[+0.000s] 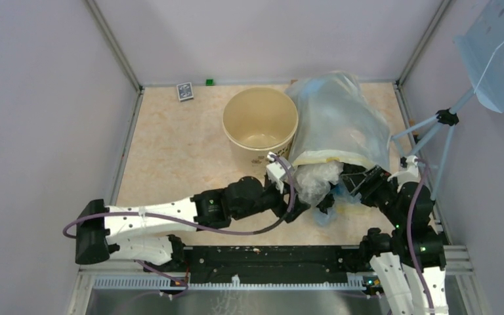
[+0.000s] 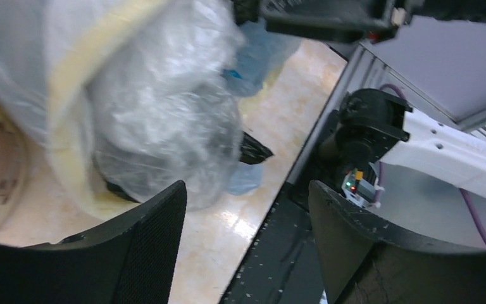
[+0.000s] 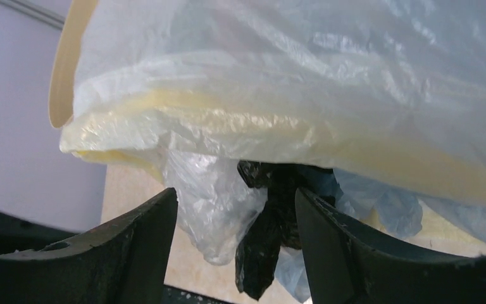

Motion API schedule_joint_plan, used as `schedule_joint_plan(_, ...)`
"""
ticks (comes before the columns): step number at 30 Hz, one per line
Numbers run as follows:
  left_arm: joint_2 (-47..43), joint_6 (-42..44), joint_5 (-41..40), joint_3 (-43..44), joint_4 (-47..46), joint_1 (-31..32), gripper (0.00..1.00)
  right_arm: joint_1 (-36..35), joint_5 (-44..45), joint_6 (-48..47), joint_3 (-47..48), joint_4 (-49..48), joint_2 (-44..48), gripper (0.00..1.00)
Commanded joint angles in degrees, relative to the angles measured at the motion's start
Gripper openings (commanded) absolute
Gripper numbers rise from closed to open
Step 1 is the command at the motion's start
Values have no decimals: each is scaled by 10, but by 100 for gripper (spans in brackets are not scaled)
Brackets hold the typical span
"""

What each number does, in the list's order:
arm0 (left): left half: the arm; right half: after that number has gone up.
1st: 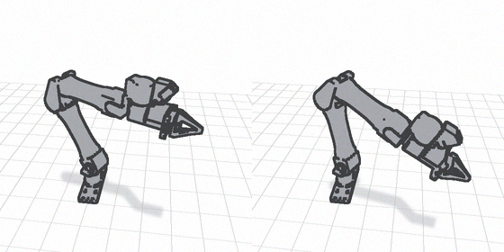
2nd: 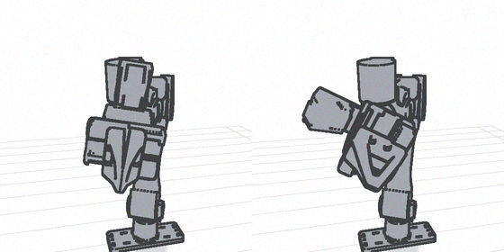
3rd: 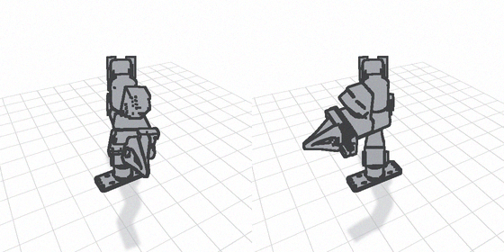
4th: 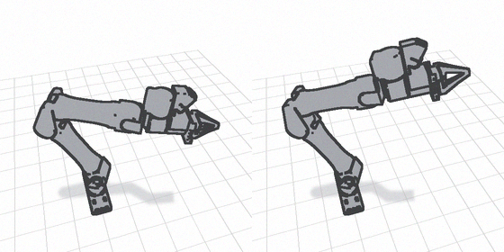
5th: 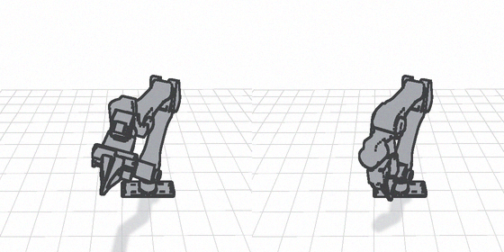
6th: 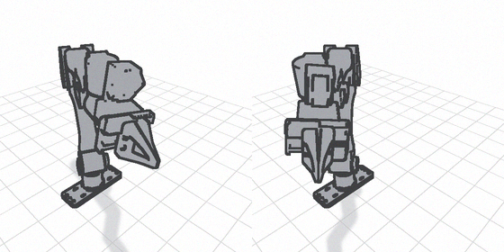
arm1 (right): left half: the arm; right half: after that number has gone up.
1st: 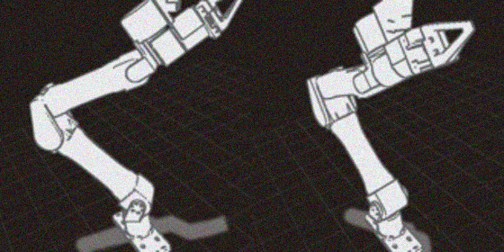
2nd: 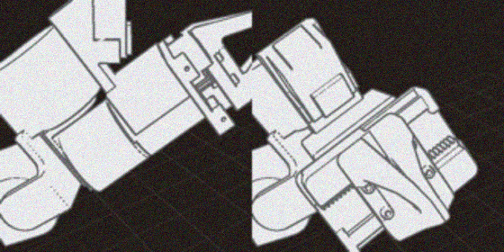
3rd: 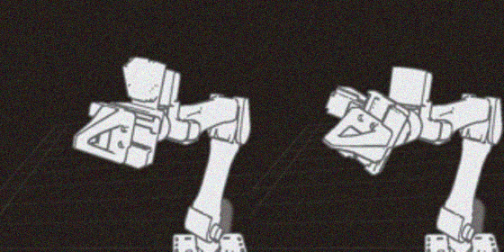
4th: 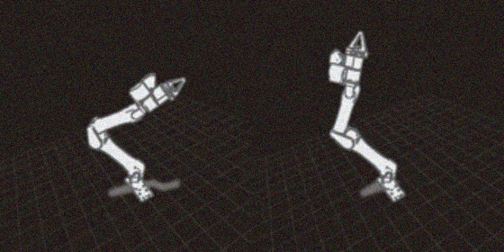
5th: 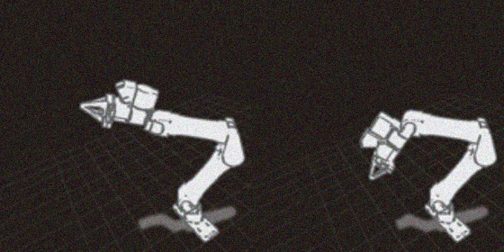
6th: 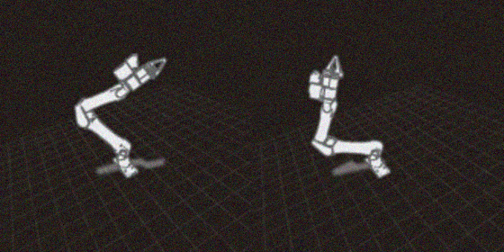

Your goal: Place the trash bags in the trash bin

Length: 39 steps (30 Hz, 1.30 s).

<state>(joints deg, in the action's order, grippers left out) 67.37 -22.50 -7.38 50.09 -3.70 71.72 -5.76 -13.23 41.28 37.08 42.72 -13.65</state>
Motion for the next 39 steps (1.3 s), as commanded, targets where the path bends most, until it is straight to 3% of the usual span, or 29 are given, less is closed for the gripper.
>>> schedule_joint_plan(1,36,-48,-65,-21,-73,40,75,0,56,17,-6,-75,-6,67)
schedule_joint_plan(9,169,-89,-161,-7,-210,36,69,0,100,22,-36,-154,-28,55)
schedule_joint_plan(15,288,-132,-149,78,-228,-25,61,0,128,16,-34,-178,-67,36)
schedule_joint_plan(18,340,-135,-126,119,-252,-68,58,0,168,7,-37,-195,-89,31)
schedule_joint_plan(25,467,-134,-102,271,-266,-143,54,0,249,-10,-18,-313,-210,14)
schedule_joint_plan(28,523,-114,-79,359,-257,-169,53,3,270,-24,25,-351,-301,0)
schedule_joint_plan(33,630,-108,-57,541,-185,-207,53,26,276,-42,96,-367,-398,0)
schedule_joint_plan(39,724,-86,-25,701,-123,-249,53,52,205,-79,157,-349,-444,0)
